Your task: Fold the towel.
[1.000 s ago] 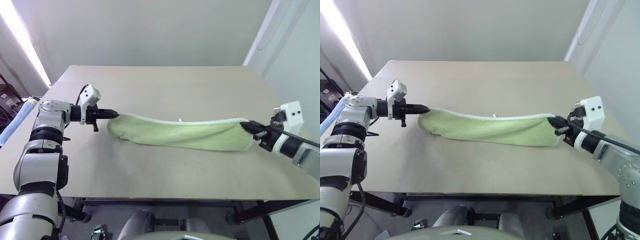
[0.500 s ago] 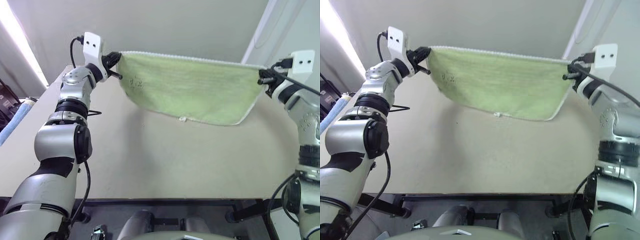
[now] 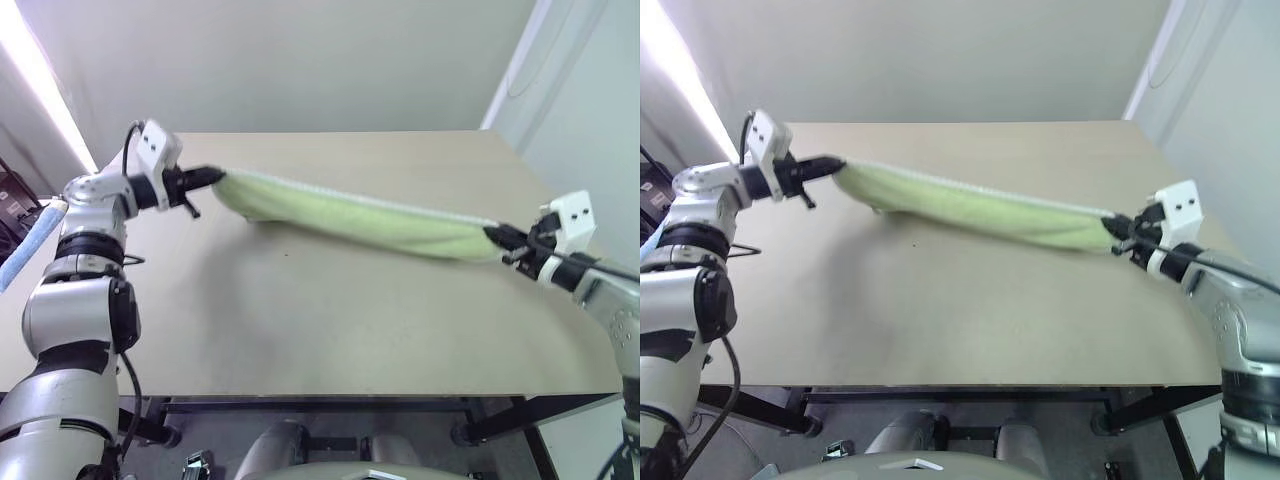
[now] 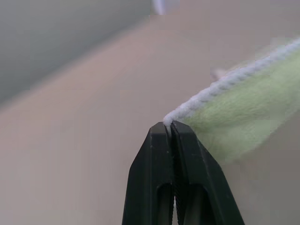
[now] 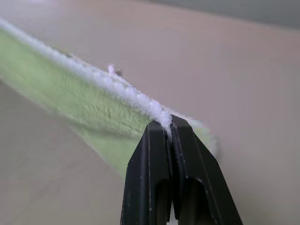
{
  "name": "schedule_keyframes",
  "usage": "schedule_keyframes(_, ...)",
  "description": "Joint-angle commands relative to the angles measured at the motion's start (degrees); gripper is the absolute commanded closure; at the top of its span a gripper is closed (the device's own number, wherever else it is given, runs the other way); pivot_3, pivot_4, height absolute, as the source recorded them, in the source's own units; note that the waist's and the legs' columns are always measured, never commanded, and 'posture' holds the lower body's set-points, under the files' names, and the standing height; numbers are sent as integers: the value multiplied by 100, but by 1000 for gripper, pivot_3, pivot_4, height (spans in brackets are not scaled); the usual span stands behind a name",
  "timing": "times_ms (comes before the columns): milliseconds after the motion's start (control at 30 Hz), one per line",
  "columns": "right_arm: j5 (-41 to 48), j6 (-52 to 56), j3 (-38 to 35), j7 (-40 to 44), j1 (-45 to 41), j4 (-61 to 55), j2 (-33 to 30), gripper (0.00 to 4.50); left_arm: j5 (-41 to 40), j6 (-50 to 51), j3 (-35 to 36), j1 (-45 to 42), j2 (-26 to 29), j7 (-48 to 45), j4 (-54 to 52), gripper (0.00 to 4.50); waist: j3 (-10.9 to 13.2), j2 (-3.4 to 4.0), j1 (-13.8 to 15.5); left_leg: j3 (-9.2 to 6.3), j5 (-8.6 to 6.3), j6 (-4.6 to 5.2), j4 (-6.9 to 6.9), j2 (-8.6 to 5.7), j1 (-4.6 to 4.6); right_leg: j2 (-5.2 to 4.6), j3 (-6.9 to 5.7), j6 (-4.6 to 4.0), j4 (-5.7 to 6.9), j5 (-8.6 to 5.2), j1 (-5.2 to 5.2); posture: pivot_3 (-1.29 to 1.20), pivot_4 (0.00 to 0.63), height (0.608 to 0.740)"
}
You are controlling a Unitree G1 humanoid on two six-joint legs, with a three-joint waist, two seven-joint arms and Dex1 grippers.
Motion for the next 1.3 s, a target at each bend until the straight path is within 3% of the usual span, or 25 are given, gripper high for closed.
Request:
schedule_keyframes(33, 223, 217, -370, -116, 214, -557, 39, 4500, -18, -37, -102, 160, 273, -502, -487, 4449, 0, 0, 12, -1, -1, -1, 2, 0, 0, 0, 0, -7, 0, -2, 2, 0, 0, 706)
schedule_keyframes(333, 438, 774, -434, 28, 1024, -1378, -167, 4500, 82, -160, -429, 863, 463, -871, -899, 4449, -1, 2, 51, 0, -1, -1, -2, 0, 0, -5, 1, -18, -6, -8, 1, 0, 0, 706)
schedule_keyframes(733, 1132, 1648, -1650, 87, 2537, -2669, -243, 4500, 74, -255, -616, 1496, 947, -1394, -1246, 4449, -5, -1, 60, 0, -1, 0, -32, 2, -3, -7, 3, -16, -25, -10, -8, 0, 0, 706)
schedule_keyframes(867, 1073, 1712, -1605, 124, 2909, -2904, -338, 4500, 73, -265, -681, 1544, 1001, -1523, -1272, 4449, -6, -2, 53, 0, -2, 0, -32, 2, -1, -9, 3, -22, -30, -14, 2, 0, 0, 706)
schedule_keyframes(1133, 823, 1738, -1150, -145, 2823, -2934, -477, 4500, 140, -60, -813, 1371, 890, -1474, -1210, 4449, -7, -1, 46, 6, -3, -1, -36, 6, 0, -15, 3, -27, -34, -16, 0, 0, 0, 706)
schedule_keyframes(1300, 732, 1820, -826, -652, 2194, -2621, -233, 4500, 182, 85, -725, 1016, 480, -595, -923, 4449, -8, -6, 73, 8, -3, 0, -37, 5, -3, -17, 1, -26, -42, -15, -2, 0, 0, 706)
